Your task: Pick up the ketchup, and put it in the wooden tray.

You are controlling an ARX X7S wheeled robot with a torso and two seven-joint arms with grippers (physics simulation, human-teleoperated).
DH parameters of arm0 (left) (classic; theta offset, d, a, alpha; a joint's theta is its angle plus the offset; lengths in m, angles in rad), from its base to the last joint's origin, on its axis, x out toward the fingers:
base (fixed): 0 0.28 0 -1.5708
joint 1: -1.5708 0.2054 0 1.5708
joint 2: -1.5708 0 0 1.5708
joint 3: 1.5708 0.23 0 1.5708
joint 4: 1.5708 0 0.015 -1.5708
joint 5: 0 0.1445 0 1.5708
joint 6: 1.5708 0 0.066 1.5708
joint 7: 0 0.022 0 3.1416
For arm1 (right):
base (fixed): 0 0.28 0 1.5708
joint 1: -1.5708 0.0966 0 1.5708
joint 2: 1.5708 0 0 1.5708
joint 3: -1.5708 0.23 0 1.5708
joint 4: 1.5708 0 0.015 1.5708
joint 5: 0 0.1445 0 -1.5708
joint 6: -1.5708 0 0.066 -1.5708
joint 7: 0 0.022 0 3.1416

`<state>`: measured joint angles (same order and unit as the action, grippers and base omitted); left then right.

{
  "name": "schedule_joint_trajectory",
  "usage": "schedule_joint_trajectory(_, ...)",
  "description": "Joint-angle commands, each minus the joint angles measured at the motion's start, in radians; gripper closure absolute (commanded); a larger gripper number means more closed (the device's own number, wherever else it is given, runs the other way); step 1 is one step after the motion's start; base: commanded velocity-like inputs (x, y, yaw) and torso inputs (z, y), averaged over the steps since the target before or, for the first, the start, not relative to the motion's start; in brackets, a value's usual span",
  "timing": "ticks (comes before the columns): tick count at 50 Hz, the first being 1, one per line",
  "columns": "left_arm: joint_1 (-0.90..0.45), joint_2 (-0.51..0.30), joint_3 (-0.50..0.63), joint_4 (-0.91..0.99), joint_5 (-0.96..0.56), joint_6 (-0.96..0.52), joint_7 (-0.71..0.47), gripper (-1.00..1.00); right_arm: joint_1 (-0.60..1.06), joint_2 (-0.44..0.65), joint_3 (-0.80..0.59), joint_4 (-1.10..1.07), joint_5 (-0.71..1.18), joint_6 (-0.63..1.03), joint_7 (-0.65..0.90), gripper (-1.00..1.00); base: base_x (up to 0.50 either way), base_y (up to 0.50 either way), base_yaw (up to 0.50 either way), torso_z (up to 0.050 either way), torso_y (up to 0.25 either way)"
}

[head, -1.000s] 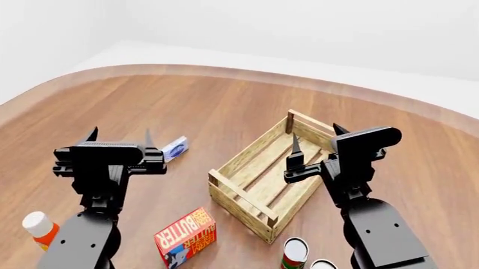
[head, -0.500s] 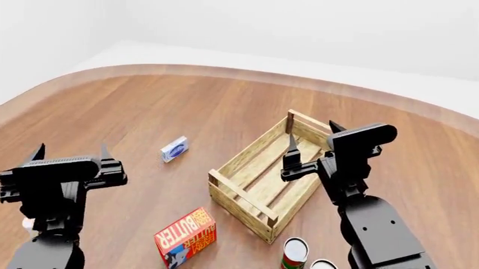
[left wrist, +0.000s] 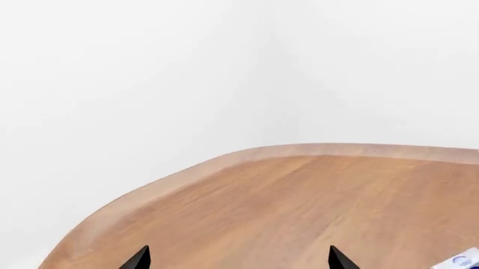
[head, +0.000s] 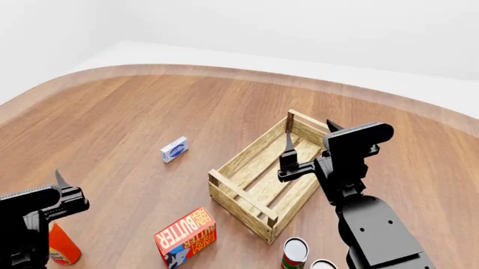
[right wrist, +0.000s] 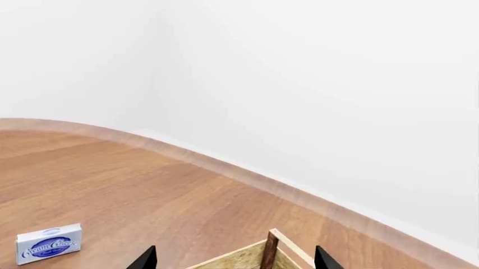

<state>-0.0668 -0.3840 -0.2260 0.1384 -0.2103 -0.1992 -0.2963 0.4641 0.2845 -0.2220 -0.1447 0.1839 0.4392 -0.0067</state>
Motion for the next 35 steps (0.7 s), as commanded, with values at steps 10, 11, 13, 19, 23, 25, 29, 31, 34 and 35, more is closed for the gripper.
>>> schedule_joint_trajectory(10, -0.014, 0.018, -0.003, -0.22, 0.024, 0.092, -0.005, -1.0, 0.006, 0.003, -0.012, -0.012, 0.0, 0.021, 0.015, -1.0, 0.0, 0.0, 0.0, 0.0, 0.0)
schedule_joint_trajectory(11, -0.013, 0.019, -0.003, -0.228, 0.024, 0.096, -0.005, -1.0, 0.007, 0.003, -0.012, -0.012, 0.0, 0.022, 0.015, -1.0, 0.0, 0.0, 0.0, 0.0, 0.0)
schedule_joint_trajectory(13, -0.018, 0.022, -0.002, -0.248, 0.025, 0.102, -0.004, -1.0, 0.007, 0.004, -0.014, -0.012, 0.0, 0.024, 0.017, -1.0, 0.0, 0.0, 0.0, 0.0, 0.0)
schedule_joint_trajectory(19, -0.032, 0.026, 0.002, -0.298, 0.026, 0.114, -0.003, -1.0, 0.009, 0.006, -0.018, -0.018, 0.0, 0.033, 0.021, -1.0, 0.0, 0.0, 0.0, 0.0, 0.0)
schedule_joint_trajectory(23, -0.048, 0.028, 0.002, -0.341, 0.026, 0.124, -0.004, -1.0, 0.012, 0.005, -0.021, -0.013, -0.002, 0.033, 0.024, -1.0, 0.0, 0.0, 0.0, 0.0, 0.0)
schedule_joint_trajectory(25, -0.054, 0.029, 0.003, -0.359, 0.027, 0.127, -0.004, -1.0, 0.014, 0.005, -0.023, -0.014, -0.002, 0.036, 0.025, -1.0, 0.0, 0.0, 0.0, 0.0, 0.0)
schedule_joint_trajectory(29, -0.065, 0.032, 0.004, -0.388, 0.027, 0.133, -0.006, -1.0, 0.014, 0.007, -0.024, -0.02, -0.002, 0.043, 0.029, -1.0, 0.0, 0.0, 0.0, 0.0, 0.0)
schedule_joint_trajectory(31, -0.071, 0.032, 0.003, -0.402, 0.026, 0.135, -0.007, -1.0, 0.014, 0.008, -0.024, -0.024, -0.001, 0.048, 0.031, -1.0, 0.0, 0.0, 0.0, 0.0, 0.0)
schedule_joint_trajectory(34, -0.079, 0.033, 0.002, -0.419, 0.025, 0.137, -0.008, -1.0, 0.015, 0.01, -0.025, -0.03, 0.0, 0.054, 0.033, -1.0, 0.0, 0.0, 0.0, 0.0, 0.0)
schedule_joint_trajectory(35, -0.081, 0.033, 0.002, -0.425, 0.025, 0.138, -0.008, -1.0, 0.015, 0.01, -0.026, -0.031, 0.0, 0.055, 0.033, -1.0, 0.0, 0.0, 0.0, 0.0, 0.0)
